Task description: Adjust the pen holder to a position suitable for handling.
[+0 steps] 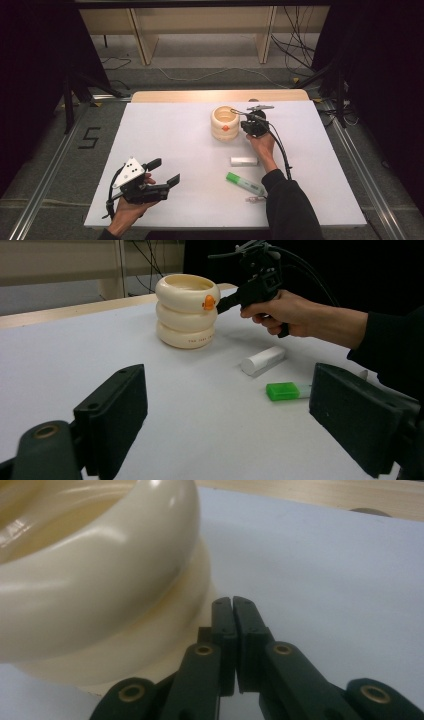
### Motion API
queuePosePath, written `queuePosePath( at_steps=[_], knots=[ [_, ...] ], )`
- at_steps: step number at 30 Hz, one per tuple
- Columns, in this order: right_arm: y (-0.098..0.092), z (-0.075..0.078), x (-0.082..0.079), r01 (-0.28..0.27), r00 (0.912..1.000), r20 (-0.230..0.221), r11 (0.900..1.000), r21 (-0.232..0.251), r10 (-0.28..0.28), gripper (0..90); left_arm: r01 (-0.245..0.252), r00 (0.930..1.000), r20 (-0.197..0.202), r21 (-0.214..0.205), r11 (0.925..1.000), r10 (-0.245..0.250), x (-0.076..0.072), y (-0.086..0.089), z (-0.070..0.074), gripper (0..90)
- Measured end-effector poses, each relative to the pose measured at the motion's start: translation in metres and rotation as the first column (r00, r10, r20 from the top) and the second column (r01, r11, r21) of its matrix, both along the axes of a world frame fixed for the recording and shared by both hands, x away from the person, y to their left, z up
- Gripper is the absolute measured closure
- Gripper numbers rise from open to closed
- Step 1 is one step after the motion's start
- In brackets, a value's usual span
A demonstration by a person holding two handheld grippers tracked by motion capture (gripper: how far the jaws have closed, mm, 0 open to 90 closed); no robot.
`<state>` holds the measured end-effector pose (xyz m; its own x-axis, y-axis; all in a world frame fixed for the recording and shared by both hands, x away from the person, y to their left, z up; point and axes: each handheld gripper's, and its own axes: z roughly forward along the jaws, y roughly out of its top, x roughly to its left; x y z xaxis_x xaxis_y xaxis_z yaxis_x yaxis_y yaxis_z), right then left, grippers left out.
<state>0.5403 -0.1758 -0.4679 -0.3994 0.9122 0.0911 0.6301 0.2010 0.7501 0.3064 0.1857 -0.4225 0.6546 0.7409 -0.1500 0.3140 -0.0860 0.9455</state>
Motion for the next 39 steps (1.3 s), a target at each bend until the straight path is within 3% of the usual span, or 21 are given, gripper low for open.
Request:
queuePosePath(
  at_steps=[4,8,18,23,27,31,32,33,39],
  knots=[
    [-0.014,0.008,-0.004,0.037,0.9993,-0.004,0.9992,-0.013,-0.037,82.5,0.002,1.0000,0.000,0.005,1.0000,-0.002,0.000,0.000,0.000,15.1],
    [-0.028,0.019,-0.012,0.030,0.9995,0.013,0.9995,-0.007,-0.030,75.4,0.001,1.0000,0.000,0.004,1.0000,-0.001,0.000,0.000,0.000,15.2],
    [-0.050,0.040,-0.035,-0.040,0.9991,0.011,0.9990,0.021,0.040,55.8,0.000,1.0000,-0.004,0.010,0.9999,0.000,0.001,-0.001,-0.001,15.2],
    [-0.051,0.047,-0.049,-0.103,0.9945,0.022,0.9947,0.003,0.103,46.6,-0.003,1.0000,-0.005,0.005,1.0000,0.003,0.001,-0.001,-0.001,15.1],
    [-0.051,0.049,-0.060,-0.195,0.9805,0.021,0.9807,0.008,0.195,40.2,-0.002,1.0000,-0.004,0.009,1.0000,0.002,0.001,0.000,-0.001,15.2],
    [-0.047,0.053,-0.070,-0.281,0.9597,0.010,0.9598,-0.010,0.281,36.6,-0.002,1.0000,-0.005,0.010,0.9999,0.002,0.001,0.000,-0.001,15.1],
    [-0.045,0.055,-0.075,-0.309,0.9510,0.011,0.9509,-0.017,0.309,36.0,-0.002,1.0000,-0.004,0.010,0.9999,0.002,0.001,-0.001,-0.001,15.1],
    [-0.045,0.055,-0.075,-0.309,0.9510,0.011,0.9509,-0.017,0.309,36.0,-0.001,1.0000,-0.005,0.010,0.9999,0.001,0.001,-0.001,-0.001,15.1],
    [-0.034,0.055,-0.082,-0.381,0.9246,-0.021,0.9237,-0.041,0.380,30.4,0.004,1.0000,-0.004,0.011,0.9999,-0.004,0.001,-0.001,-0.001,15.2]
  ],
)
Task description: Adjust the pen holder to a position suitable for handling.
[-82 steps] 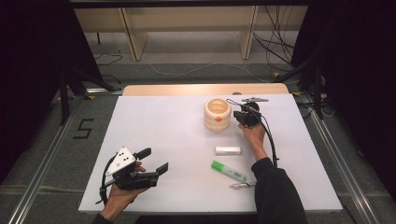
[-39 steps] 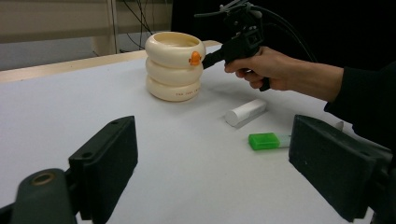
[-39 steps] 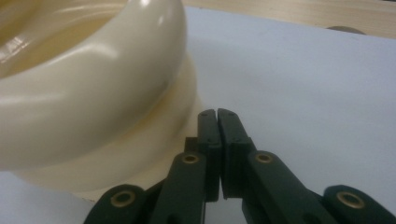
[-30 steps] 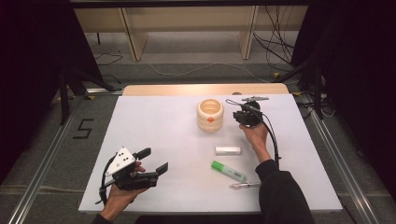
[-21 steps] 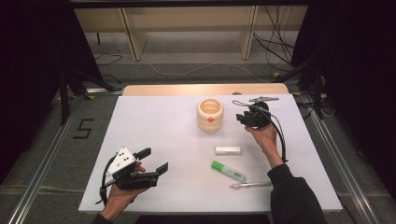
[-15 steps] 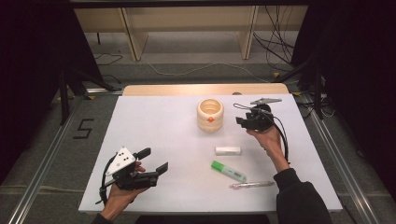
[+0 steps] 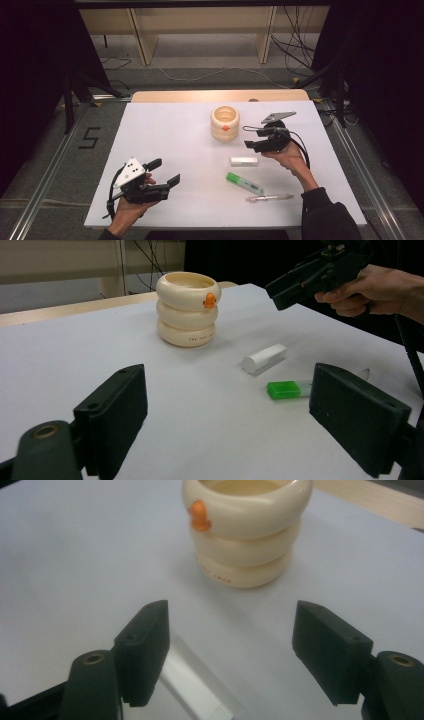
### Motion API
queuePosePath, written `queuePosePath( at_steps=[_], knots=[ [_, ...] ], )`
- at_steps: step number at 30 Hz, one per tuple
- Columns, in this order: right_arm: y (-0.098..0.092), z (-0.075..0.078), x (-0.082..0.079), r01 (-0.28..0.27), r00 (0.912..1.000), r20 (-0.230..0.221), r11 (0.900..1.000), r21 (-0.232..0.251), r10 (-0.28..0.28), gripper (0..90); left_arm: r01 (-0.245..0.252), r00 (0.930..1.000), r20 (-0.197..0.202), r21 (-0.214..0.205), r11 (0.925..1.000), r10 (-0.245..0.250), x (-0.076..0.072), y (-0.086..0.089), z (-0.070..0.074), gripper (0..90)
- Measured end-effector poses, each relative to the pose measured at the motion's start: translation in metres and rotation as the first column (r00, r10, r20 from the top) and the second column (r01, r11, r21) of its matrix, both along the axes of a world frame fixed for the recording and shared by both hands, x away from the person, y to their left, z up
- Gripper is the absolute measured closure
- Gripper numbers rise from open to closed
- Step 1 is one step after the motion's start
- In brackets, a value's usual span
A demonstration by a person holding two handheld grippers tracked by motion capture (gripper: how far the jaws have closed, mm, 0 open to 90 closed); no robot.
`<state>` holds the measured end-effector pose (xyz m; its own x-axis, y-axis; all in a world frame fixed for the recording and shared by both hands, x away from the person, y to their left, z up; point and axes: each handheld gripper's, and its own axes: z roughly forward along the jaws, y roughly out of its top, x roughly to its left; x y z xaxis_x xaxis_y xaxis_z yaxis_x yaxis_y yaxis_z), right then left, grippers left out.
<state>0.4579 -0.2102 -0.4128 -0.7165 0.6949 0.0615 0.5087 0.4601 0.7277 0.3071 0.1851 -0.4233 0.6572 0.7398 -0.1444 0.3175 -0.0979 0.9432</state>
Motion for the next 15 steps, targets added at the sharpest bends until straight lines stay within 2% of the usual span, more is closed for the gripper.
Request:
queuePosePath(
  at_steps=[10,15],
  knots=[
    [0.014,-0.005,-0.004,-0.074,0.9963,-0.049,0.9960,-0.050,0.071,27.0,0.002,1.0000,0.003,0.001,1.0000,-0.002,0.000,0.000,0.000,15.1],
    [0.017,-0.006,-0.006,-0.100,0.9941,-0.049,0.9920,-0.077,0.097,27.0,0.002,1.0000,0.003,0.001,1.0000,-0.002,0.000,0.000,0.000,15.2]
  ],
)
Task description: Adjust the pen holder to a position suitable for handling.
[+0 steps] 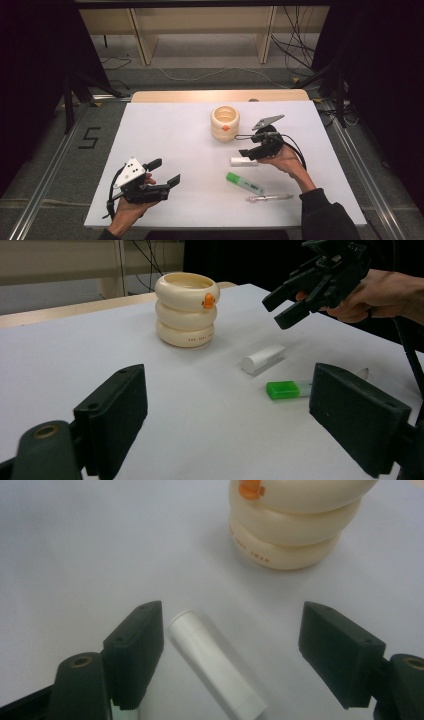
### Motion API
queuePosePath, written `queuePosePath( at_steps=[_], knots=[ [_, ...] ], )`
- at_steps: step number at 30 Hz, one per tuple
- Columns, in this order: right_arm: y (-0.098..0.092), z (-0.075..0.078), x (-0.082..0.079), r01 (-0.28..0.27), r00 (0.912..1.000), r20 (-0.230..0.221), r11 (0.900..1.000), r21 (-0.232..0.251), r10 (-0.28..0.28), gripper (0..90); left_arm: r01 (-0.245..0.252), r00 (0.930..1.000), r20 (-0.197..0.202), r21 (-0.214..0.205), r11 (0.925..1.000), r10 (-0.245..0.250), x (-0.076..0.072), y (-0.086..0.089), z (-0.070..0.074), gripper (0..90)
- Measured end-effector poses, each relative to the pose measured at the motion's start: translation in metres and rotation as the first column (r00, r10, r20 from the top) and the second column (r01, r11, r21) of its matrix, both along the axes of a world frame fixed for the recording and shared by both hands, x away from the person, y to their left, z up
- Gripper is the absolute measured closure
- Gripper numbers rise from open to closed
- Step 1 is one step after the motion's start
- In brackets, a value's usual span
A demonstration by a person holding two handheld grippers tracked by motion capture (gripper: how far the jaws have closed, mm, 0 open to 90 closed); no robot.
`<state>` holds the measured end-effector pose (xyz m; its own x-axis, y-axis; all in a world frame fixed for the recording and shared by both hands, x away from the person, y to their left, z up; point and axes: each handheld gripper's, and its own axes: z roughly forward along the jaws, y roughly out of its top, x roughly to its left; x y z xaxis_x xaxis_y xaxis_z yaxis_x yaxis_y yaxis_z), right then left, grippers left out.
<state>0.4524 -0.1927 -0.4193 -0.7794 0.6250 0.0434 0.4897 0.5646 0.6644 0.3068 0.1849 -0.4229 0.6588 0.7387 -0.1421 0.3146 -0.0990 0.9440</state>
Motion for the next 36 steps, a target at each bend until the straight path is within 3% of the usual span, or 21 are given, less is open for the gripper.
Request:
queuePosePath(
  at_steps=[7,22,36],
  knots=[
    [0.008,-0.003,-0.002,-0.035,0.9989,-0.031,0.9982,-0.048,0.034,27.0,0.001,1.0000,-0.001,0.001,1.0000,-0.001,0.000,0.000,0.000,15.1],
    [0.022,-0.011,-0.001,-0.085,0.9959,-0.040,0.9889,-0.121,0.081,27.7,0.002,1.0000,-0.006,-0.008,1.0000,-0.002,0.003,-0.004,0.000,15.1],
    [0.034,-0.017,0.003,-0.132,0.9905,-0.066,0.9678,-0.214,0.121,28.1,0.006,1.0000,-0.007,-0.002,1.0000,-0.006,0.003,-0.004,0.000,15.1]
  ],
)
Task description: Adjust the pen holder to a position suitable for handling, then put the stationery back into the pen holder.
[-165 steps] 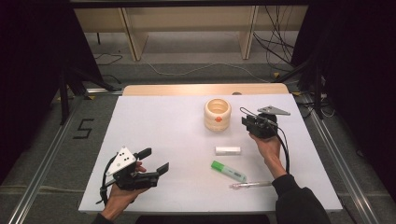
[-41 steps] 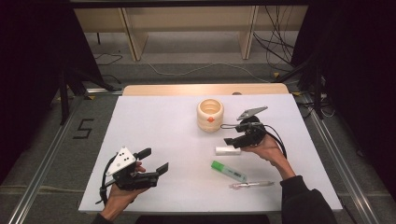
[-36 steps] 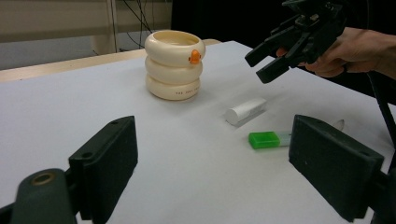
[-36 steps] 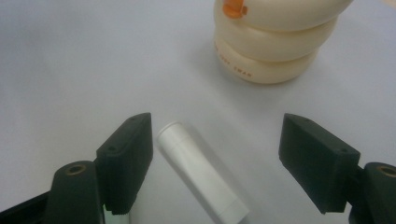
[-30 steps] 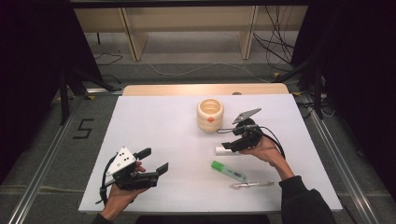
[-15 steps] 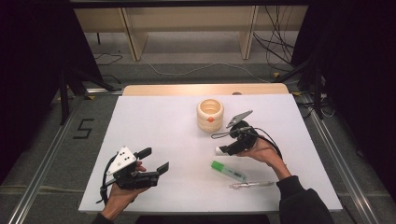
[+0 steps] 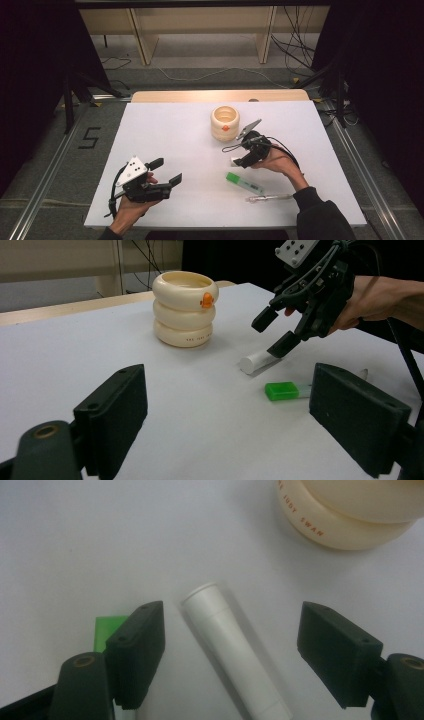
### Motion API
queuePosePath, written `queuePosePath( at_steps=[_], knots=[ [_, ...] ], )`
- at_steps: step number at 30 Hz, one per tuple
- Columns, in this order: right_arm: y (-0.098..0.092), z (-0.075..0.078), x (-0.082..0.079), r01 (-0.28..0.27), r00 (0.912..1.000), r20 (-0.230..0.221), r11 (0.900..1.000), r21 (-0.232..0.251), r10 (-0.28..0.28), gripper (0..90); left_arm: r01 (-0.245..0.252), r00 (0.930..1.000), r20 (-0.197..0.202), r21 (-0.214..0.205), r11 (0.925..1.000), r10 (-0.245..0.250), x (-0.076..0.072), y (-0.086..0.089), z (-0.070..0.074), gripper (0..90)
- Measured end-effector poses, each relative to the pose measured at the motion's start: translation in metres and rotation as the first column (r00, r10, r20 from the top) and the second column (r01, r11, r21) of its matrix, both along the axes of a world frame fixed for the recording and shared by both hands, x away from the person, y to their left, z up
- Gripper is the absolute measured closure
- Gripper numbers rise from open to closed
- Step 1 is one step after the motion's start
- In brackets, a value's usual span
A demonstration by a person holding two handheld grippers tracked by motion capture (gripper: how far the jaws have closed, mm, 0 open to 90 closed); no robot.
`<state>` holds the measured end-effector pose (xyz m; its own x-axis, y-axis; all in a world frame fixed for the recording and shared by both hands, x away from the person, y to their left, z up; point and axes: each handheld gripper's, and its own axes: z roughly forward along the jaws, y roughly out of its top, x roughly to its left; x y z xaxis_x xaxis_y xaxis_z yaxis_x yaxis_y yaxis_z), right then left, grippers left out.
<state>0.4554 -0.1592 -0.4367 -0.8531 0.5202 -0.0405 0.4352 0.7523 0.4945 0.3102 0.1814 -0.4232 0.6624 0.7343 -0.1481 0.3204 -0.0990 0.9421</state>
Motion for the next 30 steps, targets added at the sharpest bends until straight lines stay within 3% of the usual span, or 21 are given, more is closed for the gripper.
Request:
queuePosePath(
  at_steps=[4,19,30],
  knots=[
    [0.002,-0.005,0.001,-0.001,0.9998,-0.020,0.9994,-0.034,0.000,28.3,0.002,1.0000,-0.003,-0.004,1.0000,-0.002,0.000,0.000,0.000,15.1],
    [0.002,-0.012,0.005,-0.014,0.9996,-0.024,0.9977,-0.066,0.012,31.9,0.005,1.0000,-0.005,0.000,1.0000,-0.005,0.000,-0.001,0.000,15.1],
    [0.004,-0.015,0.009,-0.043,0.9985,-0.037,0.9937,-0.104,0.039,42.0,0.006,1.0000,-0.001,0.002,1.0000,-0.006,-0.001,-0.001,0.000,15.1]
  ],
)
